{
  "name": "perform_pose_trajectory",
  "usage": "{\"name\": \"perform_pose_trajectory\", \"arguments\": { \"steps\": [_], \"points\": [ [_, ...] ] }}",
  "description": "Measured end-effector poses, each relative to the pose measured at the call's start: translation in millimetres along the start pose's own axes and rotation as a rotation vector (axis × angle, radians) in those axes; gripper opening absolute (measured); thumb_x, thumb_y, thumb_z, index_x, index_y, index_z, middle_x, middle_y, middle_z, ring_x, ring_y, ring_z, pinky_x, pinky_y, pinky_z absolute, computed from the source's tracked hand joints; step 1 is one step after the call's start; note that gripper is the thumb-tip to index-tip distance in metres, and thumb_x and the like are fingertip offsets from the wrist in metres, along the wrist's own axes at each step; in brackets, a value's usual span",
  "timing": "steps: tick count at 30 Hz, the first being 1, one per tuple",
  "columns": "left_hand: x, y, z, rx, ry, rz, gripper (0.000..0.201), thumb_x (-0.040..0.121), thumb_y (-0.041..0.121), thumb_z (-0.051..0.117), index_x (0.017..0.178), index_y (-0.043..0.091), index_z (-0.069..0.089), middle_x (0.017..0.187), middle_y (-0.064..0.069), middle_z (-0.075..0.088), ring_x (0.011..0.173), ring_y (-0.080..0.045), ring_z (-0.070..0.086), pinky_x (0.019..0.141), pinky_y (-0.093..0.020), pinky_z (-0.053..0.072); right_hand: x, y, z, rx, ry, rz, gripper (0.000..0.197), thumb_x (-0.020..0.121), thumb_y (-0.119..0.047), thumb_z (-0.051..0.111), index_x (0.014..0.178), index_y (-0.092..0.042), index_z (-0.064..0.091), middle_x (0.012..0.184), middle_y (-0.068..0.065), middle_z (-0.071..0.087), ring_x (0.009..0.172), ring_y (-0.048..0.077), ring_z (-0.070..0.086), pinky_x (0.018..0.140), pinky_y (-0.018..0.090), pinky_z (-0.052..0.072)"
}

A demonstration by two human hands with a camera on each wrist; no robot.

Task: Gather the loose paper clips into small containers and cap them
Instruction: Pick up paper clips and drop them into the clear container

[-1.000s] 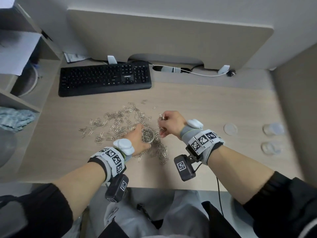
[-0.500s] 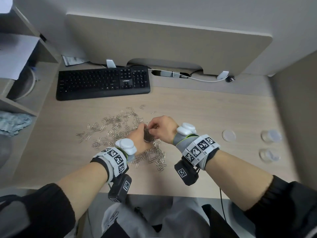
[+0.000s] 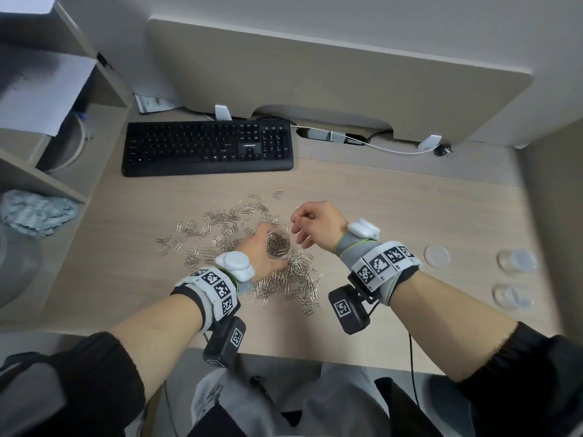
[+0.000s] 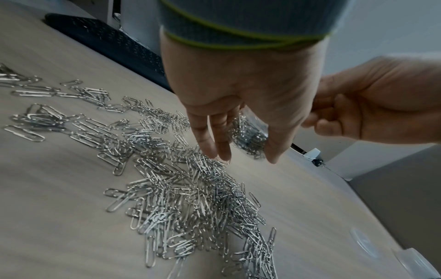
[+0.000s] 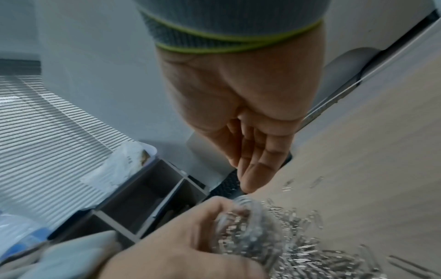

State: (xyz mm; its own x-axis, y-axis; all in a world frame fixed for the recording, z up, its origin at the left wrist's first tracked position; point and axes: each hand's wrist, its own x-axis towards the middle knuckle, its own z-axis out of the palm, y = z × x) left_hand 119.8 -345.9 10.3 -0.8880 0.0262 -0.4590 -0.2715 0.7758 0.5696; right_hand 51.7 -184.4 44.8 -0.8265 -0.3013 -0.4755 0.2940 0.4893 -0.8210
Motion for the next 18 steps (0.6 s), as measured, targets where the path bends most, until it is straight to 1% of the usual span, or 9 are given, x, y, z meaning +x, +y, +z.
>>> {"name": "perform_pose_trajectory", "arguments": {
  "steps": [1, 3, 5, 7, 8, 10, 12, 14, 18],
  "points": [
    [-1.0, -1.5, -1.8, 0.010, -0.006, -0.009, 0.075, 0.077, 0.035, 0.079, 0.136, 0.018, 0.036, 0.107, -0.006, 0.062, 0.089, -0.025, 0.060, 0.076, -0.034, 0.051, 3.7, 8.0, -3.0, -0.026, 0.021, 0.032, 0.024, 0.092, 0.002, 0.048, 0.078, -0.012, 0.061, 0.071, 0.010, 0.066, 0.051, 0.022, 0.063, 0.049, 0.030, 0.054],
    [-1.3, -9.6, -5.0, 0.016, -0.023, -0.034, 0.074, 0.079, 0.035, 0.077, 0.136, 0.017, 0.033, 0.097, -0.009, 0.064, 0.075, -0.024, 0.061, 0.066, -0.035, 0.052, 11.1, 25.7, -5.2, -0.125, 0.035, 0.127, 0.019, 0.092, -0.004, 0.049, 0.078, -0.012, 0.061, 0.074, 0.012, 0.067, 0.053, 0.024, 0.066, 0.053, 0.035, 0.059],
    [-2.8, -18.0, -8.1, 0.014, -0.031, -0.053, 0.074, 0.080, 0.036, 0.077, 0.136, 0.017, 0.033, 0.097, -0.013, 0.063, 0.068, -0.022, 0.057, 0.052, -0.028, 0.042, 13.1, 44.6, -7.1, -0.319, 0.014, 0.236, 0.013, 0.090, -0.018, 0.053, 0.084, -0.010, 0.062, 0.077, 0.014, 0.071, 0.060, 0.030, 0.071, 0.061, 0.045, 0.062],
    [-4.0, -25.6, -9.9, 0.008, -0.029, -0.067, 0.073, 0.079, 0.037, 0.078, 0.136, 0.018, 0.035, 0.103, -0.016, 0.063, 0.070, -0.024, 0.057, 0.048, -0.022, 0.034, 12.7, 61.9, -10.8, -0.630, -0.015, 0.314, 0.038, 0.085, -0.044, 0.057, 0.100, -0.009, 0.058, 0.085, 0.013, 0.071, 0.068, 0.030, 0.072, 0.068, 0.046, 0.061],
    [-4.6, -29.5, -11.0, 0.002, -0.027, -0.070, 0.072, 0.079, 0.038, 0.078, 0.134, 0.019, 0.036, 0.098, -0.013, 0.063, 0.066, -0.022, 0.056, 0.048, -0.025, 0.038, 12.6, 67.4, -10.6, -0.776, -0.032, 0.344, 0.053, 0.082, -0.057, 0.057, 0.107, -0.011, 0.053, 0.094, 0.012, 0.068, 0.074, 0.029, 0.070, 0.070, 0.043, 0.059],
    [-7.7, -35.9, -12.7, 0.000, -0.014, -0.078, 0.065, 0.080, 0.037, 0.077, 0.129, 0.022, 0.037, 0.078, -0.001, 0.058, 0.058, -0.017, 0.053, 0.051, -0.030, 0.044, 14.7, 77.5, -4.6, -0.945, -0.033, 0.378, 0.074, 0.076, -0.072, 0.056, 0.118, -0.013, 0.044, 0.109, 0.010, 0.056, 0.084, 0.029, 0.062, 0.065, 0.038, 0.051],
    [-10.3, -44.5, -13.0, 0.012, 0.001, -0.097, 0.066, 0.080, 0.037, 0.076, 0.129, 0.022, 0.036, 0.070, 0.003, 0.053, 0.054, -0.015, 0.049, 0.049, -0.028, 0.037, 18.5, 81.0, 10.1, -0.984, -0.035, 0.374, 0.085, 0.070, -0.077, 0.058, 0.124, -0.013, 0.041, 0.112, 0.011, 0.050, 0.090, 0.030, 0.057, 0.066, 0.038, 0.047],
    [-12.5, -54.1, -13.7, 0.005, 0.018, -0.126, 0.071, 0.078, 0.039, 0.077, 0.132, 0.020, 0.036, 0.073, 0.004, 0.053, 0.058, -0.014, 0.050, 0.051, -0.027, 0.035, 22.8, 78.4, 30.8, -0.982, -0.051, 0.318, 0.088, 0.071, -0.075, 0.062, 0.128, -0.012, 0.039, 0.117, 0.012, 0.049, 0.094, 0.029, 0.056, 0.071, 0.038, 0.047],
    [-17.9, -67.7, -14.7, -0.010, 0.018, -0.161, 0.073, 0.075, 0.040, 0.078, 0.133, 0.023, 0.036, 0.090, -0.003, 0.062, 0.076, -0.021, 0.060, 0.071, -0.036, 0.052, 27.8, 67.0, 77.3, -1.085, -0.095, 0.155, 0.086, 0.076, -0.065, 0.067, 0.131, -0.007, 0.036, 0.118, 0.013, 0.047, 0.086, 0.022, 0.054, 0.068, 0.034, 0.046]
  ]
}}
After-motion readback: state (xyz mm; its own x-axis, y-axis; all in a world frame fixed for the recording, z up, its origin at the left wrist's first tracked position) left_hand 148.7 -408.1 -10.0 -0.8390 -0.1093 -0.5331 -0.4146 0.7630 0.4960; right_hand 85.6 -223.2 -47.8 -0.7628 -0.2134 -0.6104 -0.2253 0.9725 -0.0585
